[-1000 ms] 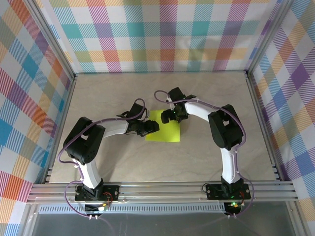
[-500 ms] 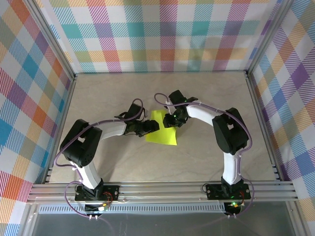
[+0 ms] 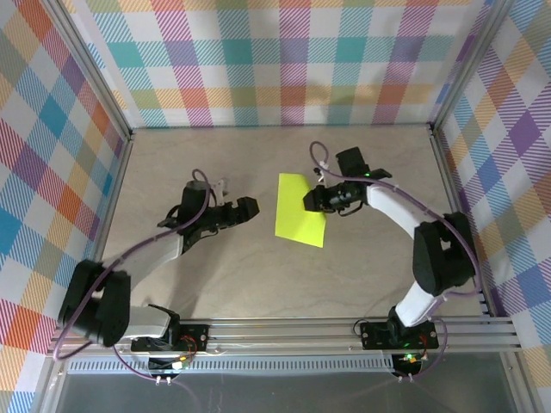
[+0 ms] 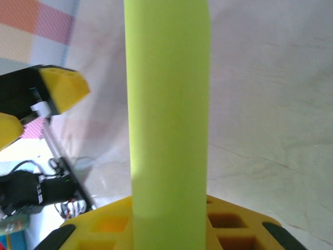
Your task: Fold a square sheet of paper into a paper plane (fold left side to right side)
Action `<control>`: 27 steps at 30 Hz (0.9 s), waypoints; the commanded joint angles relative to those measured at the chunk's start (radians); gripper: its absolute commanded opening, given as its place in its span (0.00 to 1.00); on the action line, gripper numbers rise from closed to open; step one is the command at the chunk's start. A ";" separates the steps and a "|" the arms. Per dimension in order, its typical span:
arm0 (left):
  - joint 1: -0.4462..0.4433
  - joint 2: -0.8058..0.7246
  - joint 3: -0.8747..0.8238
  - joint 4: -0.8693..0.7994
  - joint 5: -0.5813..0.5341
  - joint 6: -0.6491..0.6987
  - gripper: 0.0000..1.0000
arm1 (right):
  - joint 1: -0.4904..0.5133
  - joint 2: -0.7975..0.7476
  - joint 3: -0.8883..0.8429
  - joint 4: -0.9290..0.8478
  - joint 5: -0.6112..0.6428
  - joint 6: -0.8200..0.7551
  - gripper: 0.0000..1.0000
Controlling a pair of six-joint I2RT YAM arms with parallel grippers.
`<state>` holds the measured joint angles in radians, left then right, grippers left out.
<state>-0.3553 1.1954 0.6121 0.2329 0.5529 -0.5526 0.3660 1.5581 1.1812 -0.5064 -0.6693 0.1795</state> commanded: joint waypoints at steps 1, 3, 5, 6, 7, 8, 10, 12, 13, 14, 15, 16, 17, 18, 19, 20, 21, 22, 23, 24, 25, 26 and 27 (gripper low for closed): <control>0.006 -0.056 -0.027 0.182 0.108 0.016 1.00 | 0.010 -0.086 -0.018 -0.004 -0.180 -0.055 0.25; 0.006 -0.061 -0.033 0.224 0.155 -0.005 1.00 | 0.013 -0.131 -0.025 0.007 -0.241 -0.048 0.25; 0.006 -0.052 -0.039 0.283 0.199 -0.038 1.00 | 0.020 -0.171 -0.033 0.027 -0.298 -0.037 0.24; 0.006 -0.043 -0.045 0.324 0.221 -0.061 1.00 | 0.026 -0.190 -0.037 0.038 -0.322 -0.030 0.24; 0.006 -0.036 -0.051 0.369 0.239 -0.082 1.00 | 0.036 -0.205 -0.038 0.049 -0.344 -0.024 0.24; 0.004 -0.030 -0.056 0.408 0.255 -0.098 1.00 | 0.043 -0.215 -0.040 0.057 -0.362 -0.018 0.24; 0.000 -0.017 -0.064 0.495 0.289 -0.134 1.00 | 0.064 -0.228 -0.040 0.080 -0.404 0.000 0.24; -0.013 -0.012 -0.059 0.530 0.312 -0.143 1.00 | 0.080 -0.230 -0.041 0.113 -0.426 0.024 0.24; -0.022 -0.010 -0.052 0.526 0.326 -0.137 1.00 | 0.084 -0.229 -0.043 0.130 -0.433 0.036 0.24; -0.033 -0.009 -0.042 0.515 0.334 -0.127 1.00 | 0.086 -0.226 -0.043 0.141 -0.437 0.042 0.24; -0.044 -0.009 -0.029 0.489 0.344 -0.110 1.00 | 0.086 -0.220 -0.041 0.147 -0.437 0.043 0.24; -0.056 -0.012 -0.017 0.463 0.351 -0.091 1.00 | 0.086 -0.213 -0.038 0.148 -0.435 0.039 0.24; -0.065 -0.015 -0.009 0.440 0.354 -0.075 1.00 | 0.086 -0.205 -0.031 0.136 -0.427 0.028 0.24; -0.073 -0.019 -0.001 0.411 0.354 -0.058 1.00 | 0.087 -0.197 -0.021 0.116 -0.415 0.009 0.24; -0.078 -0.025 0.007 0.382 0.352 -0.039 0.97 | 0.085 -0.189 -0.007 0.085 -0.399 -0.022 0.24; -0.082 -0.029 0.014 0.355 0.348 -0.022 0.94 | 0.084 -0.183 0.001 0.057 -0.375 -0.046 0.24; -0.083 -0.037 0.019 0.326 0.343 -0.006 0.90 | 0.081 -0.177 0.009 0.034 -0.351 -0.064 0.24; -0.085 -0.043 0.020 0.310 0.336 0.005 0.83 | 0.075 -0.171 0.012 0.025 -0.340 -0.074 0.24; -0.085 -0.048 0.020 0.301 0.330 0.012 0.77 | 0.070 -0.165 0.013 0.019 -0.337 -0.079 0.24; -0.085 -0.052 0.021 0.292 0.323 0.016 0.71 | 0.066 -0.156 0.017 0.005 -0.334 -0.088 0.24; -0.084 -0.053 0.023 0.278 0.316 0.023 0.64 | 0.064 -0.150 0.022 -0.012 -0.328 -0.102 0.25; -0.085 -0.052 0.027 0.264 0.312 0.027 0.58 | 0.061 -0.145 0.023 -0.022 -0.320 -0.108 0.25; -0.086 -0.051 0.030 0.246 0.305 0.037 0.52 | 0.058 -0.142 0.023 -0.030 -0.310 -0.117 0.25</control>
<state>-0.4381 1.1656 0.6083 0.5343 0.8619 -0.5690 0.4328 1.4048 1.1698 -0.4828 -0.9951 0.1268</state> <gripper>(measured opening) 0.547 0.246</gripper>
